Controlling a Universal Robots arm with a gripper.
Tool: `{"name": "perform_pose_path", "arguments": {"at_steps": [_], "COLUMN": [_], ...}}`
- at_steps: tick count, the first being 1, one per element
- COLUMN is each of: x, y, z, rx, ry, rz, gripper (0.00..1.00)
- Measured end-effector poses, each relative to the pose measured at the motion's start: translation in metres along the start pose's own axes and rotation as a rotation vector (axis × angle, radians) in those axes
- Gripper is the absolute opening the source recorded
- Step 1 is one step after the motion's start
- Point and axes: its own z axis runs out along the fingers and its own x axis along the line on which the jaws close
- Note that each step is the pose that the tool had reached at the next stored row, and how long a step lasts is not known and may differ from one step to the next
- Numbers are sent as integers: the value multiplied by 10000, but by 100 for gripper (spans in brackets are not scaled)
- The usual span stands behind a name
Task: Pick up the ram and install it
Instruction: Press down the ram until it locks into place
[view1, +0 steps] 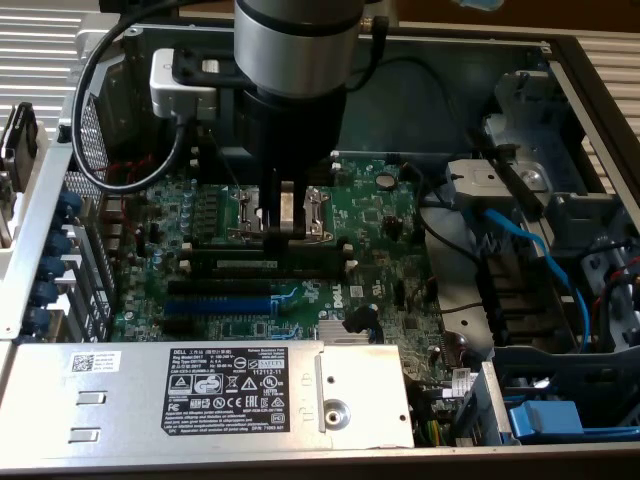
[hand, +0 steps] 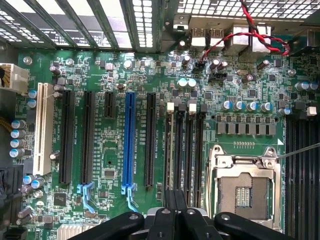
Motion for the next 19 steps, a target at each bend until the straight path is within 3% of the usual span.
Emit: {"name": "perform_pose_path", "arguments": {"at_steps": [19], "x": [-2], "y": [-2], "z": [45], "rx": [-2], "ry": [112], "rz": [-13], "gripper": [10]}}
